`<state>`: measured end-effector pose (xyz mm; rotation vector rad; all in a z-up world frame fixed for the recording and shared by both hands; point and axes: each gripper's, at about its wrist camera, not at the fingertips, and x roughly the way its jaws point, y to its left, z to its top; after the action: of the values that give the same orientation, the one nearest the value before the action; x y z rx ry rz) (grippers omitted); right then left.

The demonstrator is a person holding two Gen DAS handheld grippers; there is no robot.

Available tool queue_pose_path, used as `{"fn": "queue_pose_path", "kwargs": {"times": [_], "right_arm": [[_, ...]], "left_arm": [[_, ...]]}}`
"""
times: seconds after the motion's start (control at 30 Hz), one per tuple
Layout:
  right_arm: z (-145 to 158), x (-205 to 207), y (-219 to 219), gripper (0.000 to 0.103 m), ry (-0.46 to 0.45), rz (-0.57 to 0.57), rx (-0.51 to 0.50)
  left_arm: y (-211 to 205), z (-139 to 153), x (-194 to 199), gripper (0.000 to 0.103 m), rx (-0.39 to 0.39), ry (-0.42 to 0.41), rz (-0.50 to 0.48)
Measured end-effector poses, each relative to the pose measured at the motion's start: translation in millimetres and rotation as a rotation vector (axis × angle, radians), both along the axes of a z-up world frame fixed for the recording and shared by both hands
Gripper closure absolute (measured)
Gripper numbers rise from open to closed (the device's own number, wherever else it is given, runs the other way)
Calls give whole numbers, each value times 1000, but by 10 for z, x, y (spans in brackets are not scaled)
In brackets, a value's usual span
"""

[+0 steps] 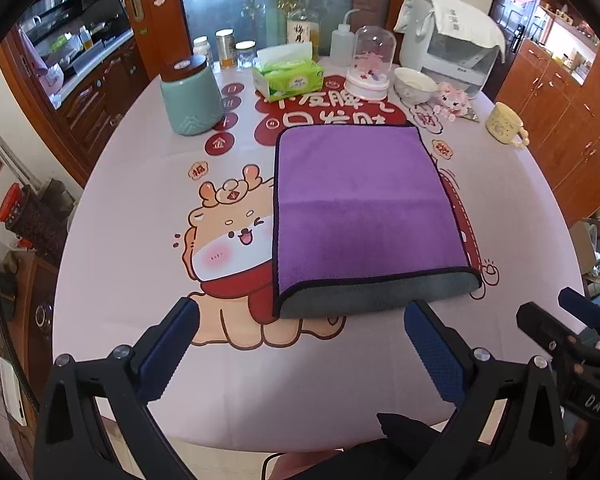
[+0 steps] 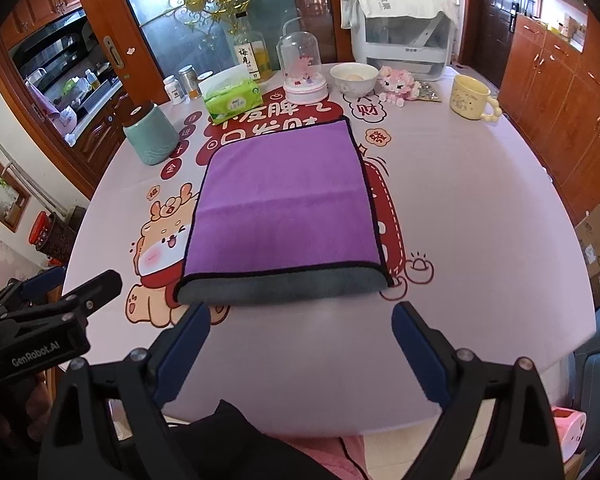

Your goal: Fold towel

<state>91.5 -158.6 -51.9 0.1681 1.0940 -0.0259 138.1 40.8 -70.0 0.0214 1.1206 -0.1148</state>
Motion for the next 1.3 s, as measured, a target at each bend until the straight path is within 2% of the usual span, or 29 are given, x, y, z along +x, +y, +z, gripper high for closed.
{"fn": "queue_pose_path", "kwargs": {"times": [0.13,0.43,0.7,0.93,1.13,1.3], "right_arm": [[-102,177,-126,14,0,29,3],[-427,436,-391,19,12,102,7],[-778,558,-552,22,25,189,-21],[-1059,590,-582,25,27,275,-65],[-1268,635,-637,30,55,304,-53],[-1416,667,-697,42,85,312,-30]], "left_arm": [[4,-138,167,4,-11,45,8],[28,-515,481,4,-25,109,-20],[53,-793,595,5,-23,118,-74],[113,-1081,689,6,-41,155,-82],[117,-1318,723,11,-43,181,-87],[139,-1472,740,17,-56,217,-64]]}}
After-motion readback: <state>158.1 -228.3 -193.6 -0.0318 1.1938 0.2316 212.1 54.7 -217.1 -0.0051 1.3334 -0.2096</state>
